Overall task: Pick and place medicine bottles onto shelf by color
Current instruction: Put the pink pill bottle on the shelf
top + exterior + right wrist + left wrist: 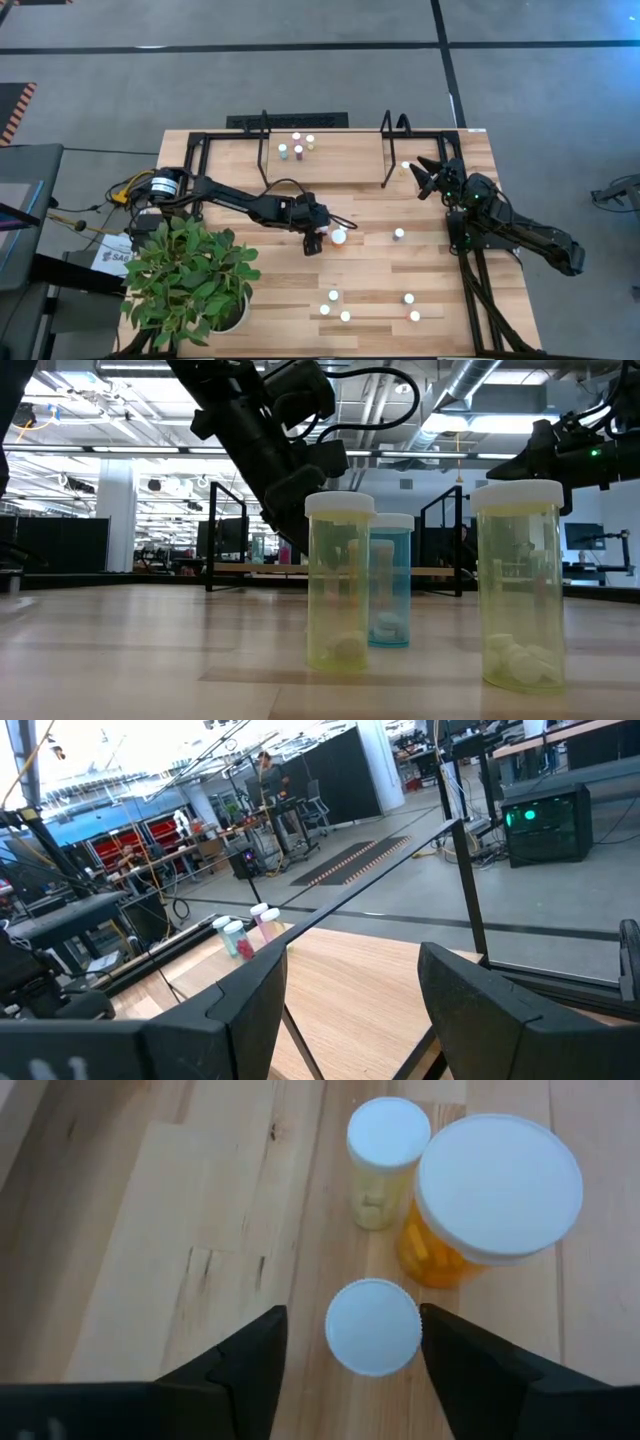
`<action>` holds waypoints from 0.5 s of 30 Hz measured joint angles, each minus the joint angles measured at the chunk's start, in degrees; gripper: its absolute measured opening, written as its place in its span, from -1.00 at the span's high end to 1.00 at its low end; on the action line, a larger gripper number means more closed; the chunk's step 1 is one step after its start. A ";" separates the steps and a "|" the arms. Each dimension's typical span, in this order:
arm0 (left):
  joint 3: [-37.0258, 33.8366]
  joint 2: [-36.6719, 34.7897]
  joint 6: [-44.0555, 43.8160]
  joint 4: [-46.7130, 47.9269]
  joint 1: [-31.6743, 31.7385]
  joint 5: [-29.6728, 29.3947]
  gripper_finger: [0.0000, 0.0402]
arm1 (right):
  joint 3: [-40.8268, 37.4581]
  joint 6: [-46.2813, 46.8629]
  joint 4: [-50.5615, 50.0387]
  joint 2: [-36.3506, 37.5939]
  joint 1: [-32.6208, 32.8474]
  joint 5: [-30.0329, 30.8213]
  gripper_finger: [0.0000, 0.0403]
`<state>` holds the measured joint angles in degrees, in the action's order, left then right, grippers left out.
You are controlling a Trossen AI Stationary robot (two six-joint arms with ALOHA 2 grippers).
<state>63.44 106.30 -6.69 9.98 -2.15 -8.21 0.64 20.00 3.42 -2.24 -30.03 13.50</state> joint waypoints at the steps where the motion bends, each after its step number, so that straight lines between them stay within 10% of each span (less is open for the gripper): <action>1: 0.00 0.00 0.01 0.00 0.00 -0.02 0.02 | 0.00 0.01 0.00 0.00 -0.01 0.00 -0.24; 15: 0.02 -0.71 -3.00 0.24 0.24 -0.16 0.43 | 0.00 0.00 0.00 0.00 0.00 0.02 -0.24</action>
<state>63.46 105.59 -9.69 10.22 -1.92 -8.37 0.64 20.01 3.42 -2.24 -30.03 13.52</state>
